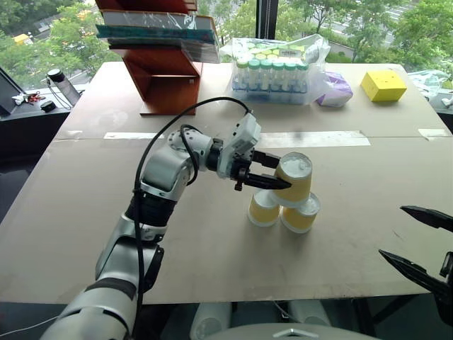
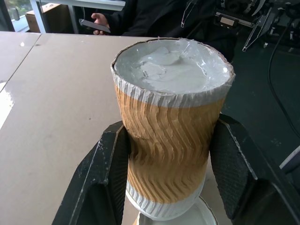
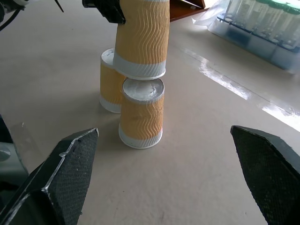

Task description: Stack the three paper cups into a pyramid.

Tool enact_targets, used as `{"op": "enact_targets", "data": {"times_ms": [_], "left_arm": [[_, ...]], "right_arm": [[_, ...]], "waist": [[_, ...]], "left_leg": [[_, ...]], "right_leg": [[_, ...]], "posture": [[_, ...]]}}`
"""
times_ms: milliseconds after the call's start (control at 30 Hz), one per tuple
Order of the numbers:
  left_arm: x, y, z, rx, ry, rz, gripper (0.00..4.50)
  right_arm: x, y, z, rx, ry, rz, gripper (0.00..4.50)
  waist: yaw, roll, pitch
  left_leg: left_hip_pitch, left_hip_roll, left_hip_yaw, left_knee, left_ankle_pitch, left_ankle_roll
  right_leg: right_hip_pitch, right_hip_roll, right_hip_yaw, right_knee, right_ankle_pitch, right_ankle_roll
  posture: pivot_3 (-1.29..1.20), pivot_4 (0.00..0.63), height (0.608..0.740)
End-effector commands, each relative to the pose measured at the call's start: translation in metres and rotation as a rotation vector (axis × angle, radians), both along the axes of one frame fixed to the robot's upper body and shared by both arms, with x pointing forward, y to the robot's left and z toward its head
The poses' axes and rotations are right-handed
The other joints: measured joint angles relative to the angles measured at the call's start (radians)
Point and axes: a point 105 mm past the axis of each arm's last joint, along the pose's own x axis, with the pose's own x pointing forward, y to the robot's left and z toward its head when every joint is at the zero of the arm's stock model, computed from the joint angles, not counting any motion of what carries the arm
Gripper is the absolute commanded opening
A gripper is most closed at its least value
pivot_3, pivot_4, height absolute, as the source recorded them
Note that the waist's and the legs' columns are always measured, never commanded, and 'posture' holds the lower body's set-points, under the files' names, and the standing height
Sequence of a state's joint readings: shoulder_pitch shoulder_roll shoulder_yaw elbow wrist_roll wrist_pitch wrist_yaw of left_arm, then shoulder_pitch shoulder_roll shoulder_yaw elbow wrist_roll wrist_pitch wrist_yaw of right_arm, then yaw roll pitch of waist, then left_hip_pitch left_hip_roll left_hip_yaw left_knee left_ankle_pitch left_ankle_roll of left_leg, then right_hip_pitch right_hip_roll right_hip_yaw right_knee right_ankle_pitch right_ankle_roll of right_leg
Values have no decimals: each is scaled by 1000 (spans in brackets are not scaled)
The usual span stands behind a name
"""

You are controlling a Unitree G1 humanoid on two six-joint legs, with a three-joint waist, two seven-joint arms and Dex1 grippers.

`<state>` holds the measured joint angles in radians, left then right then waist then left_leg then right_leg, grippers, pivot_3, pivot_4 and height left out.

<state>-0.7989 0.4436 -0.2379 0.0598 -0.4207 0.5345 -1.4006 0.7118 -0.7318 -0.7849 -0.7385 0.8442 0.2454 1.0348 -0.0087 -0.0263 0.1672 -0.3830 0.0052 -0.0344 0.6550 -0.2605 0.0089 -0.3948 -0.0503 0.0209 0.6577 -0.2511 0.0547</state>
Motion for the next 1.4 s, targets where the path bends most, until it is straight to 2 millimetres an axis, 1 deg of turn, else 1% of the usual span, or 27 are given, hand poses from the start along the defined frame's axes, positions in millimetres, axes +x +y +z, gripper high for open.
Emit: {"op": "enact_targets", "data": {"times_ms": [33,167,433,667,733,767,867,900,1100,1300,1400], "left_arm": [[-7,-2,6,-15,-32,-36,2042],[-6,-3,5,-9,-33,-32,2042],[-6,-3,-1,10,-32,-33,2042],[-8,-2,0,5,-11,-43,2042],[-9,-1,0,12,-4,-51,2948],[-10,-1,0,10,-1,-53,3089],[-10,-1,2,3,-4,-55,4383],[-9,-1,3,0,-11,-54,4467],[-12,2,10,-28,-41,-62,4467],[-18,16,17,-56,-9,-57,4467],[-20,29,21,-72,5,-29,4467]], "right_arm": [[-1,6,9,-5,-18,49,4500],[-1,5,14,-14,-15,81,4500],[-4,-8,20,-46,3,93,4500],[-6,-7,24,-13,-17,83,4500],[-7,-6,24,-4,-18,81,4500],[-7,-6,24,-2,-19,81,4500],[-7,-6,24,1,-21,79,4500],[-7,-6,24,2,-22,78,4500],[-6,-8,26,12,-32,78,4500],[-5,-7,28,33,-39,85,4500],[-5,-7,30,54,-51,82,4500]], "waist": [[0,0,0],[0,0,0],[1,0,0],[1,0,0],[1,0,0],[1,0,0],[1,0,0],[1,0,0],[1,0,0],[-1,0,0],[-1,0,0]], "left_leg": [[0,0,0,0,0,0],[0,0,0,0,0,0],[0,0,0,0,0,0],[0,0,0,0,0,0],[0,0,0,0,0,0],[0,0,0,0,0,0],[0,0,0,0,0,0],[0,0,0,0,0,0],[0,0,0,0,0,0],[0,1,0,0,0,0],[0,1,-1,0,0,0]], "right_leg": [[0,0,0,0,0,0],[0,0,0,0,0,0],[0,0,0,0,0,0],[0,0,0,0,0,0],[0,0,0,0,0,0],[0,0,0,0,0,0],[0,0,0,0,0,0],[0,0,0,0,0,0],[0,0,0,0,0,0],[0,0,0,0,0,0],[0,0,0,0,0,0]], "posture": [[0,150,740],[0,150,740],[0,150,740],[0,150,740],[0,150,740],[0,150,740],[0,150,740],[0,150,740],[0,150,740],[0,150,740],[0,150,740]]}}
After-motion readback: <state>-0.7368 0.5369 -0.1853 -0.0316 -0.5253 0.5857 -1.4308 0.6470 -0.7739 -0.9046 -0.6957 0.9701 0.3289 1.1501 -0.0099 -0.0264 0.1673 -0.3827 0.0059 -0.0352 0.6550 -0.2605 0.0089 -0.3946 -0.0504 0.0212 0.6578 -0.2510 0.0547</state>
